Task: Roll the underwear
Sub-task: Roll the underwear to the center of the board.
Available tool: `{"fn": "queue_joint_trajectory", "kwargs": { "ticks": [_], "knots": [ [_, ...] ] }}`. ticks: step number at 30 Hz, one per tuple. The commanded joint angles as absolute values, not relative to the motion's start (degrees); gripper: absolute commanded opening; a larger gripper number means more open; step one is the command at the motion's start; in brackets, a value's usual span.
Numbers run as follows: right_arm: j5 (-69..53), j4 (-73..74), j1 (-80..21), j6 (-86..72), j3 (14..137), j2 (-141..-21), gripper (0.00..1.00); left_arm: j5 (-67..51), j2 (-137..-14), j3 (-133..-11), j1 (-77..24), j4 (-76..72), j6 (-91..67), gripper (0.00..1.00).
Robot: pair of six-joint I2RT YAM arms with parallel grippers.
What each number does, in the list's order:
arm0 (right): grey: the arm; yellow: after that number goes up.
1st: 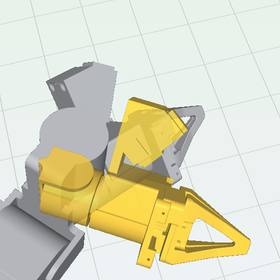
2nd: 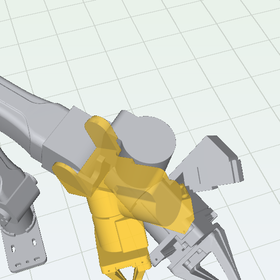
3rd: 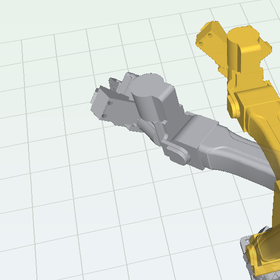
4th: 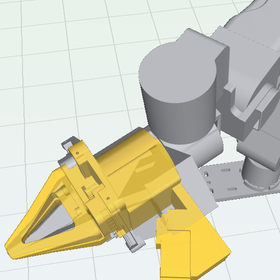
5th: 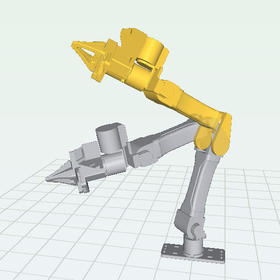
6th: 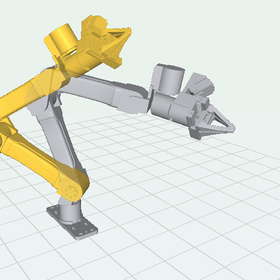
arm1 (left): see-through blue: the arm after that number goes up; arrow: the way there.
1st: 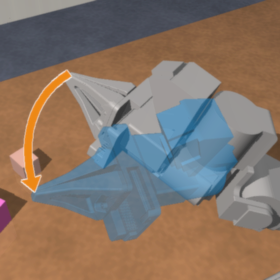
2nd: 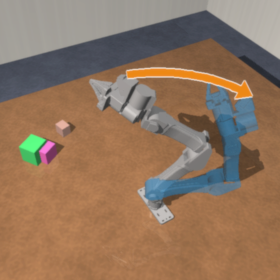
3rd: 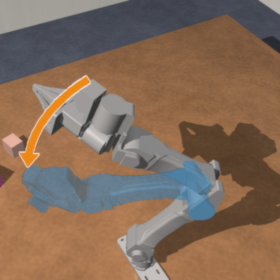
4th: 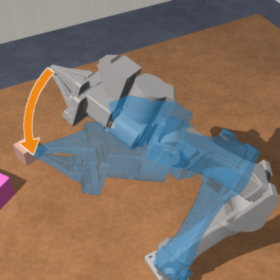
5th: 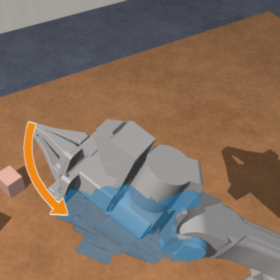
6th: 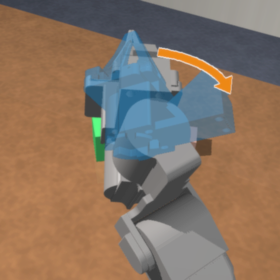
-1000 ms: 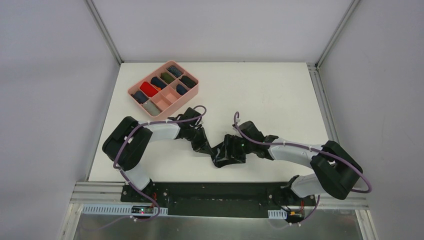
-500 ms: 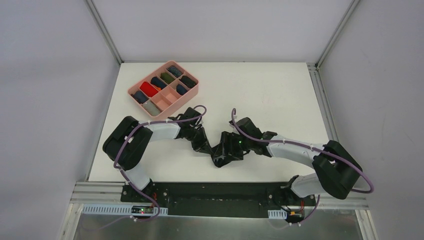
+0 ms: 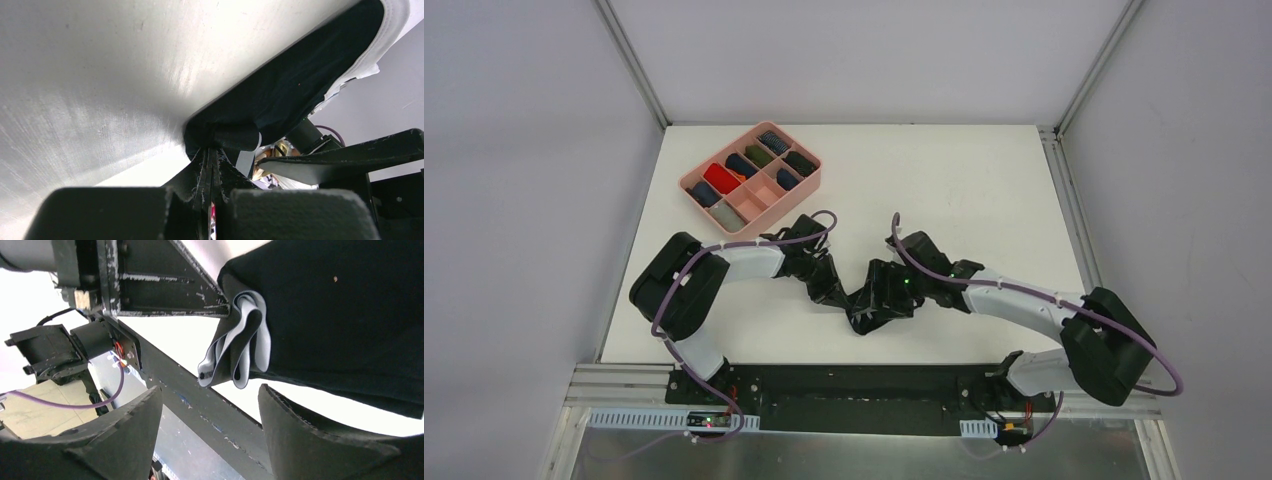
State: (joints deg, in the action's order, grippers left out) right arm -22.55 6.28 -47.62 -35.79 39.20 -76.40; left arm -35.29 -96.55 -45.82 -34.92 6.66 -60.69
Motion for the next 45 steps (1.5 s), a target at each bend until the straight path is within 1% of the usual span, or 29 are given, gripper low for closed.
{"fn": "queue_joint_trajectory", "kwargs": {
  "ticks": [1, 6, 13, 16, 22, 27, 30, 32, 35, 36, 40, 45],
  "knots": [
    [-20.24, 4.65, -46.98, -34.73, 42.55, -79.56, 0.72, -32.24, -96.92, -46.54, -35.25, 6.99, -60.73, 0.0],
    [-20.66, 0.5, -46.6, -35.73, 42.43, -84.08, 0.73, -32.22, -96.28, -46.24, -35.29, 7.02, -60.82, 0.0],
    [-23.77, -4.16, -47.01, -37.77, 40.45, -86.24, 0.73, -31.89, -95.89, -45.86, -35.27, 6.99, -60.91, 0.0],
    [-24.89, -4.46, -48.01, -37.37, 40.53, -86.84, 0.69, -31.85, -96.06, -45.98, -35.24, 7.03, -61.04, 0.0],
    [-24.67, -4.15, -49.12, -37.05, 40.83, -88.46, 0.53, -31.73, -96.04, -46.08, -35.27, 7.03, -61.26, 0.0],
    [-23.82, -4.31, -49.3, -37.27, 40.37, -88.43, 0.32, -31.89, -95.63, -46.01, -35.31, 7.0, -61.26, 0.0],
    [-23.07, -4.16, -49.21, -37.44, 40.08, -87.89, 0.23, -31.88, -95.42, -46.05, -35.24, 6.99, -61.33, 0.0],
    [-23.03, -4.13, -49.18, -37.54, 39.79, -87.78, 0.19, -31.84, -95.03, -46.05, -35.24, 7.15, -61.35, 0.0],
    [-22.99, -4.41, -49.09, -37.86, 39.29, -87.64, 0.02, -31.63, -93.91, -46.33, -35.19, 7.81, -61.13, 0.0],
    [-23.01, -4.7, -48.97, -38.2, 38.84, -87.41, 0.0, -31.64, -93.42, -46.51, -35.16, 8.16, -60.98, 0.0],
    [-25.59, -9.17, -47.35, -40.32, 35.68, -87.22, 0.0, -32.0, -90.75, -47.53, -35.16, 10.09, -59.95, 0.0],
    [-32.73, -15.63, -45.11, -41.93, 33.53, -90.44, 0.0, -32.34, -88.16, -48.77, -35.16, 12.68, -59.58, 0.0]
  ]
}}
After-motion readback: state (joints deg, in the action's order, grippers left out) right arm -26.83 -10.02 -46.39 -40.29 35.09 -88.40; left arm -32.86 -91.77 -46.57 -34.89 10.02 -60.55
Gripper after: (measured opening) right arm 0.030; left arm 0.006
